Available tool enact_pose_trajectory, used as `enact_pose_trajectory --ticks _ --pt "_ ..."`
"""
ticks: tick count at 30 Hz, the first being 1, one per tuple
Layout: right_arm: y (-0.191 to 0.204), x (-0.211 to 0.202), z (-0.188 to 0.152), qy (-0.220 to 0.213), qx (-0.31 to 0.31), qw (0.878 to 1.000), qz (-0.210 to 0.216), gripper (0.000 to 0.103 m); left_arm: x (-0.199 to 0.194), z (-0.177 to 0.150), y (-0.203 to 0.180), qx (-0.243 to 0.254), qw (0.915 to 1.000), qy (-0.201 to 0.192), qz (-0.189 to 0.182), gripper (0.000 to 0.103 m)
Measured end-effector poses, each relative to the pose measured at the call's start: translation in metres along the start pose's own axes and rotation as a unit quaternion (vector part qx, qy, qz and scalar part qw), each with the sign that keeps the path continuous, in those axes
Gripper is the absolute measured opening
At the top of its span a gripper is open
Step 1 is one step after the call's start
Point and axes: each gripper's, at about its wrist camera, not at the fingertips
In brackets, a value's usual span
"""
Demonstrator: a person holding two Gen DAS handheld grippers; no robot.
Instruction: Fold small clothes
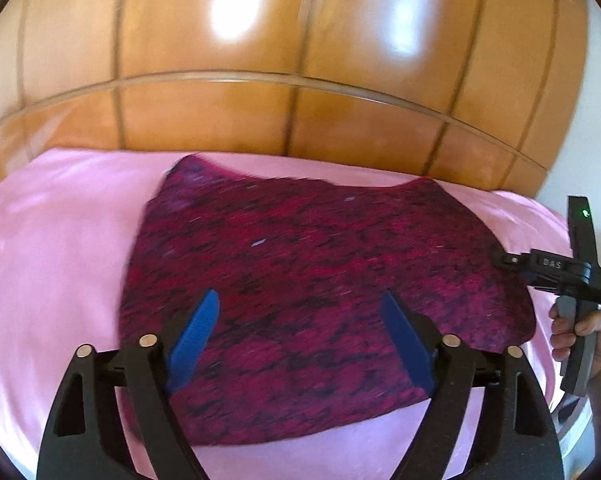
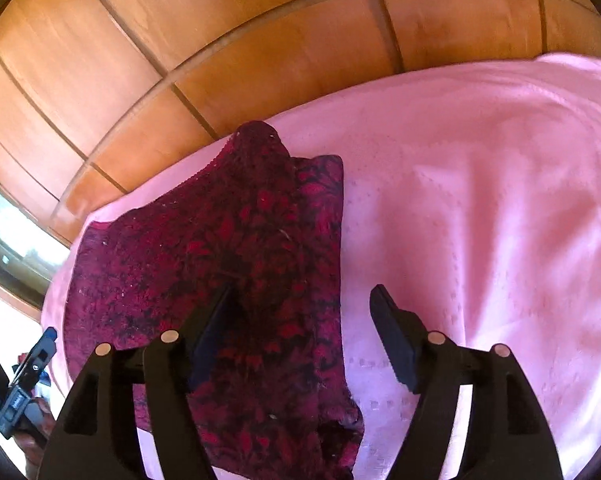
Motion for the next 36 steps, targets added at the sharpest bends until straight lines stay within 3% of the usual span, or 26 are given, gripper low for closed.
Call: enact_pose_trajectory --ticks 1,5,11,14,22,23,25,27,31,34,36 --pt "-0.004 -0.001 -0.003 0.0 0.013 1.0 0.011 0.071 0.005 0.001 -0.006 0.009 1.0 0.003 0.0 0.076" --pt "-0.012 0.002 -0.01 0.009 0.021 0.999 0.045 0.072 0.041 0.001 -0.021 0.024 0.9982 0.053 0.01 0.043" --pt "-0.025 0.007 -0.024 0.012 0.046 0.994 0.094 0.073 0.072 0.003 -0.016 0.001 0.9962 0.083 0.024 0.042" --pt "-0.023 0.008 -0.025 0.014 0.044 0.993 0.109 0.067 0.077 0.002 -0.014 -0.003 0.9962 0.083 0.024 0.042" --pt "-0.007 0.013 -0.018 0.038 0.017 0.994 0.099 0.063 0.078 0.002 -0.012 -0.019 0.9959 0.087 0.013 0.042" --pt "-0.004 0.013 -0.017 0.042 0.014 0.994 0.1 0.061 0.078 0.003 -0.009 -0.023 0.9957 0.089 0.01 0.042" --pt "0.002 0.009 -0.012 0.043 0.007 0.994 0.097 0.04 0.078 0.003 -0.01 -0.03 0.9953 0.092 0.004 0.042" --pt "0.012 0.001 -0.008 0.037 -0.007 0.995 0.088 0.028 0.078 0.003 -0.01 -0.034 0.9951 0.093 0.001 0.042" --pt "0.04 -0.023 0.004 0.008 -0.038 0.994 0.1 0.026 0.077 0.003 -0.005 -0.054 0.9938 0.097 -0.012 0.042" --pt "0.047 -0.02 0.001 0.019 -0.058 0.995 0.084 0.026 0.078 0.005 -0.001 -0.057 0.9932 0.1 -0.019 0.042" --pt "0.032 -0.01 -0.006 0.034 -0.032 0.996 0.073 0.026 0.078 0.004 0.0 -0.051 0.9936 0.099 -0.017 0.042"
Point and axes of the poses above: each gripper's, at about its wrist camera, not at the fingertips, and x roughly the way its jaws point, y to its left, z to its top, and after that the axes turned 14 degrees about -x, right-handed
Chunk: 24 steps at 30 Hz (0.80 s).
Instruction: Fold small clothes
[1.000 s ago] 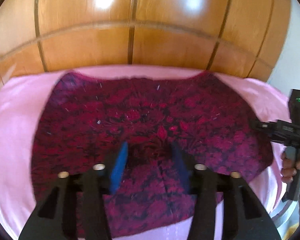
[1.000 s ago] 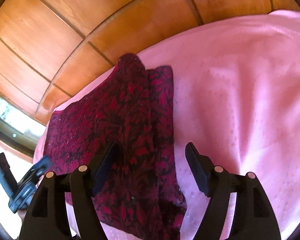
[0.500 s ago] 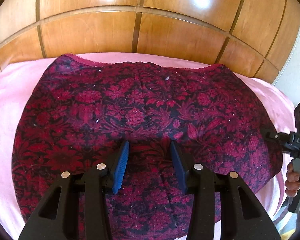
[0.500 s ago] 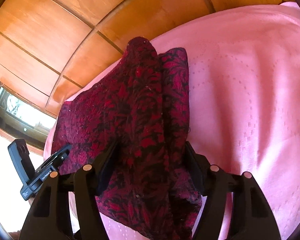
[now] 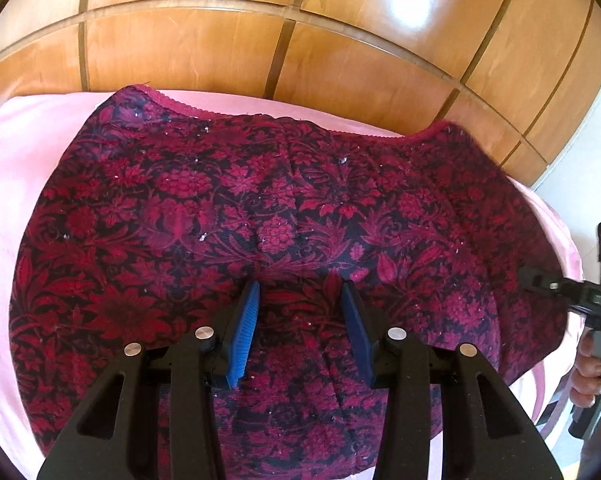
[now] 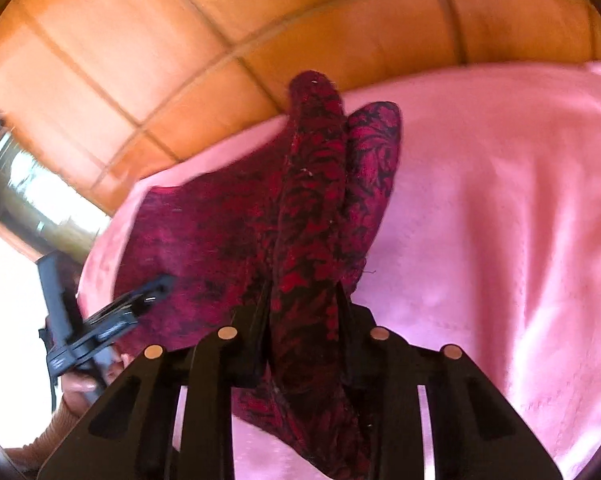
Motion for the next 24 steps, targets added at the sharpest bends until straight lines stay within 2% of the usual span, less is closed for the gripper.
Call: enact_pose_trajectory --ticks 2,3,4,10,12,14,16,18,20,24 --pt "-0.018 0.006 -0.009 0.003 0.024 1.0 0.007 0.03 0.0 0.0 0.0 0.005 1.0 0.001 0.002 0.042" --pt "-0.024 0.006 -0.014 -0.004 0.035 0.999 0.013 0.044 0.0 0.0 0.001 0.007 1.0 0.001 0.003 0.042" --pt "-0.029 0.008 -0.017 -0.007 0.042 0.999 0.014 0.053 0.001 0.0 -0.001 0.007 1.0 0.002 0.003 0.042" --pt "-0.045 0.012 -0.029 -0.008 0.058 0.997 0.051 0.063 -0.014 0.004 0.001 -0.007 1.0 0.001 -0.001 0.042" --pt "-0.049 0.012 -0.031 -0.008 0.06 0.996 0.062 0.062 -0.025 0.002 0.006 -0.007 0.9999 -0.015 0.006 0.038" --pt "-0.05 0.012 -0.03 -0.005 0.058 0.996 0.07 0.056 -0.029 -0.002 0.011 0.002 0.9997 -0.018 0.016 0.037" --pt "-0.049 0.01 -0.028 -0.003 0.054 0.996 0.072 0.044 -0.029 -0.006 0.016 0.006 0.9995 -0.018 0.026 0.03" --pt "-0.037 0.005 -0.023 0.0 0.038 0.997 0.066 0.036 -0.027 -0.007 0.025 0.001 0.9996 -0.016 0.023 0.029" --pt "-0.025 0.0 -0.017 0.002 0.03 0.997 0.068 0.034 -0.024 -0.005 0.03 -0.011 0.9997 -0.011 0.02 0.029" --pt "0.009 -0.021 -0.001 -0.018 0.02 0.995 0.1 0.029 -0.015 -0.001 0.038 -0.033 0.9994 0.0 0.003 0.029"
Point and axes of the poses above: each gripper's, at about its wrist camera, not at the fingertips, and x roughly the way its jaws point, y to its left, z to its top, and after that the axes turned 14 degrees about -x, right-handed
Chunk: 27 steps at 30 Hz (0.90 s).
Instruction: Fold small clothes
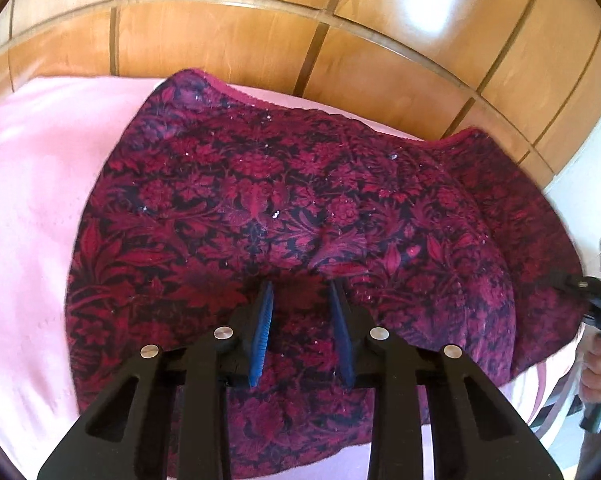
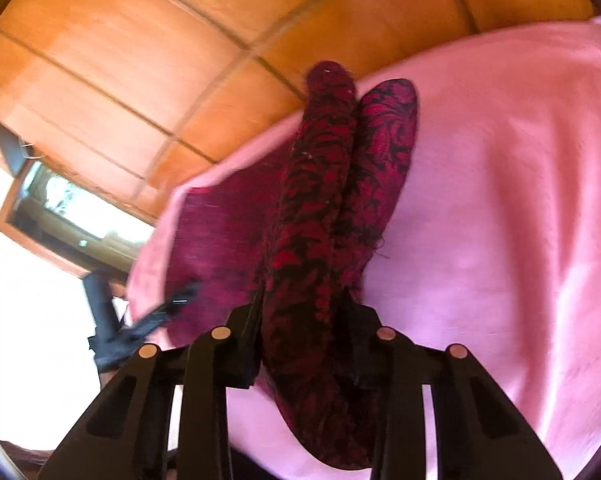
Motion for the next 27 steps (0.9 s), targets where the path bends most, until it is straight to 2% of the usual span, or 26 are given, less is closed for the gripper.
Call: enact_pose_trajectory --ticks 5,8,10,12,15,16,17,18,19,21,22,23,27 --pt "0.064 0.002 0.021 -0.017 -0.043 0.999 0.019 0.026 -0.001 0.011 0.02 -0.044 0.9977 0.019 -0.049 0.029" --pt "0.108 0.021 0.032 -0.016 -0.09 0.996 0.024 0.025 -0.011 0.018 0.035 -0.075 0.9932 0.025 -0.086 0.029" --pt "0.127 0.039 0.034 -0.005 -0.108 0.994 0.026 0.025 -0.026 0.022 0.055 -0.112 0.986 0.022 -0.122 0.029" --pt "0.146 0.063 0.032 0.014 -0.134 0.991 0.021 0.025 -0.045 0.025 0.078 -0.145 0.9795 0.008 -0.14 0.029" --pt "0.168 0.095 0.019 0.043 -0.172 0.984 0.004 0.025 -0.076 0.029 0.098 -0.153 0.9744 -0.016 -0.164 0.029" --pt "0.175 0.107 0.013 0.051 -0.182 0.982 0.001 0.025 -0.085 0.03 0.103 -0.151 0.9734 -0.02 -0.171 0.031" --pt "0.182 0.117 0.008 0.055 -0.191 0.98 -0.003 0.025 -0.095 0.032 0.108 -0.152 0.97 -0.02 -0.189 0.043" --pt "0.187 0.123 0.005 0.056 -0.201 0.978 -0.006 0.025 -0.099 0.032 0.11 -0.155 0.9663 -0.015 -0.205 0.06" --pt "0.195 0.132 -0.001 0.055 -0.215 0.975 -0.013 0.025 -0.102 0.034 0.114 -0.161 0.9606 -0.009 -0.226 0.067" --pt "0.203 0.138 -0.01 0.051 -0.237 0.97 -0.025 0.025 -0.105 0.036 0.118 -0.166 0.9522 0.002 -0.257 0.07" --pt "0.209 0.142 -0.015 0.047 -0.256 0.965 -0.04 0.025 -0.103 0.037 0.117 -0.165 0.9507 0.01 -0.262 0.07" --pt "0.211 0.142 -0.019 0.043 -0.27 0.96 -0.051 0.025 -0.101 0.038 0.111 -0.163 0.9512 0.015 -0.261 0.07" --pt "0.22 0.145 -0.028 0.017 -0.301 0.95 -0.078 0.024 -0.076 0.043 0.09 -0.136 0.9674 0.048 -0.209 0.07"
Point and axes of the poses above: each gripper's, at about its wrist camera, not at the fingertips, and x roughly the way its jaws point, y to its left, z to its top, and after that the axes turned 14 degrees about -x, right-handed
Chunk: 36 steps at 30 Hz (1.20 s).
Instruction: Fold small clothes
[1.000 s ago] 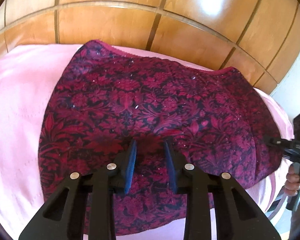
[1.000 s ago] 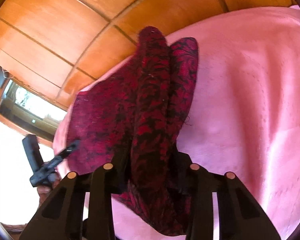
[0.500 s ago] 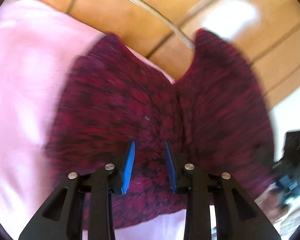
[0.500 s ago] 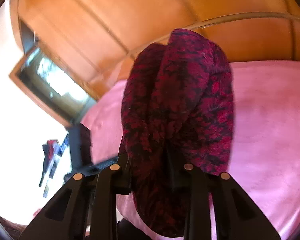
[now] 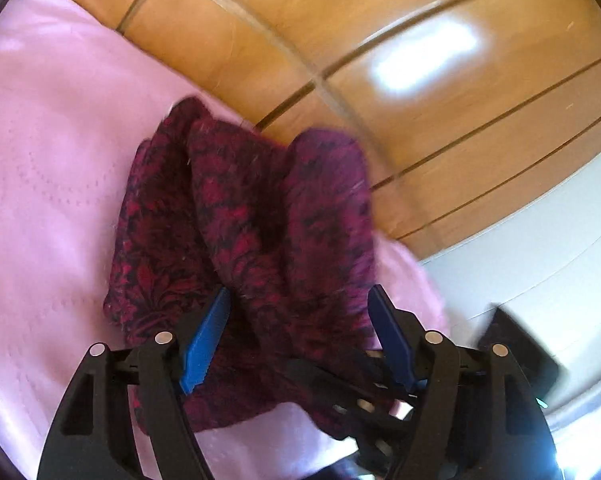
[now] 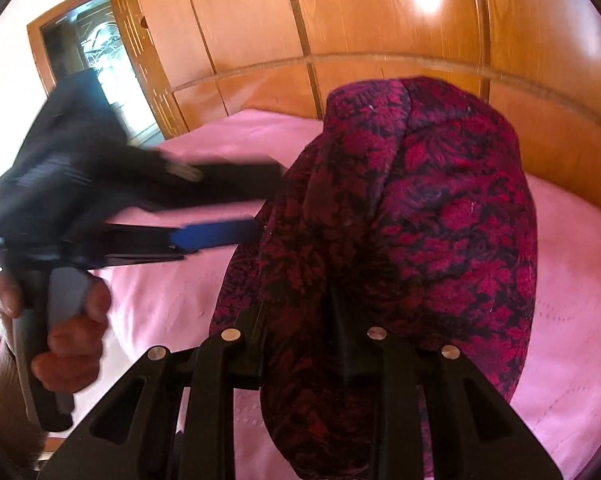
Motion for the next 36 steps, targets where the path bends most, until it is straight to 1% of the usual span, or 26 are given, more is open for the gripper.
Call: enact_pose_trajectory --ticks 1,3,5,6,8,9,10,11,12,13,14,16,17,18,19,20,21,23,25,27,29,31,32,33,34,36 --pt "0.004 0.002 0.001 -0.006 -0.008 1.0 -0.009 0.024 0.009 0.0 -0.001 -0.002 0.9999 0.014 0.004 0.07" --pt "0.012 0.002 -0.003 -0.017 -0.02 0.999 -0.019 0.024 0.023 0.0 -0.003 -0.008 0.9995 0.032 0.001 0.07" --pt "0.02 0.005 -0.006 -0.023 -0.03 0.999 -0.026 0.024 0.033 0.002 -0.006 -0.008 0.9993 0.036 0.01 0.069" --pt "0.022 0.008 -0.006 -0.024 -0.037 0.999 -0.03 0.024 0.039 0.002 -0.011 0.004 0.9992 0.039 0.012 0.058" --pt "0.025 0.009 -0.008 -0.029 -0.046 0.998 -0.042 0.024 0.044 0.002 -0.024 0.033 0.998 0.029 0.046 0.042" --pt "0.024 0.008 -0.008 -0.03 -0.047 0.997 -0.044 0.026 0.045 0.001 -0.03 0.046 0.9971 0.026 0.055 0.036" --pt "0.024 0.006 -0.011 -0.036 -0.045 0.997 -0.044 0.032 0.046 0.001 -0.035 0.056 0.9964 0.024 0.06 0.033" --pt "0.023 0.002 -0.012 -0.04 -0.043 0.998 -0.036 0.034 0.046 0.001 -0.037 0.06 0.996 0.025 0.062 0.031" --pt "0.02 -0.005 -0.014 -0.044 -0.039 0.998 -0.018 0.039 0.046 0.0 -0.042 0.07 0.9949 0.023 0.069 0.029" --pt "0.015 -0.015 -0.016 -0.051 -0.033 0.998 0.006 0.044 0.047 0.0 -0.047 0.084 0.9932 0.018 0.079 0.028" --pt "0.01 -0.024 -0.018 -0.056 -0.028 0.998 0.026 0.046 0.051 0.001 -0.05 0.092 0.992 0.015 0.086 0.027" --pt "-0.008 -0.05 -0.022 -0.071 -0.007 0.995 0.07 0.047 0.049 0.001 -0.053 0.102 0.9905 0.009 0.092 0.026" --pt "-0.017 -0.062 -0.024 -0.08 0.003 0.994 0.078 0.048 0.049 0.001 -0.057 0.11 0.9895 0.005 0.094 0.025" --pt "-0.031 -0.077 -0.028 -0.093 0.023 0.992 0.081 0.049 0.05 0.002 -0.061 0.119 0.9879 0.002 0.099 0.024" --pt "-0.047 -0.089 -0.033 -0.102 0.045 0.991 0.076 0.049 0.048 0.002 -0.064 0.126 0.9869 -0.001 0.101 0.024" --pt "-0.061 -0.094 -0.039 -0.104 0.058 0.991 0.06 0.049 0.042 -0.001 -0.063 0.132 0.9862 -0.003 0.1 0.023" --pt "-0.074 -0.097 -0.043 -0.098 0.068 0.992 0.03 0.05 0.035 -0.004 -0.068 0.143 0.9845 -0.007 0.101 0.023" --pt "-0.095 -0.086 -0.049 -0.074 0.083 0.994 -0.009 0.05 0.025 -0.005 -0.073 0.161 0.9811 -0.014 0.106 0.022" --pt "-0.104 -0.066 -0.056 -0.048 0.088 0.995 -0.015 0.049 0.016 -0.004 -0.079 0.175 0.9781 -0.02 0.111 0.022" --pt "-0.089 -0.045 -0.057 -0.027 0.071 0.997 -0.003 0.047 0.008 0.002 -0.076 0.179 0.9768 -0.027 0.115 0.021" --pt "-0.064 -0.029 -0.046 -0.024 0.032 0.999 0.007 0.047 -0.002 0.006 -0.073 0.184 0.9732 -0.04 0.131 0.021" --pt "-0.046 -0.02 -0.038 -0.023 0.009 1.0 0.005 0.047 -0.01 0.01 -0.064 0.175 0.9731 -0.048 0.142 0.021" --pt "-0.039 -0.014 -0.034 -0.021 0.003 1.0 0.007 0.047 -0.014 0.014 -0.054 0.165 0.974 -0.05 0.147 0.021" --pt "-0.033 -0.007 -0.031 -0.017 -0.003 1.0 0.008 0.047 -0.013 0.016 -0.042 0.154 0.9737 -0.052 0.16 0.021" --pt "-0.028 0.0 -0.029 -0.012 -0.011 1.0 0.006 0.047 -0.01 0.017 -0.03 0.147 0.9716 -0.052 0.177 0.021" --pt "-0.017 0.007 -0.03 -0.004 -0.027 1.0 0.002 0.048 0.001 0.016 -0.008 0.127 0.9707 -0.051 0.198 0.021"
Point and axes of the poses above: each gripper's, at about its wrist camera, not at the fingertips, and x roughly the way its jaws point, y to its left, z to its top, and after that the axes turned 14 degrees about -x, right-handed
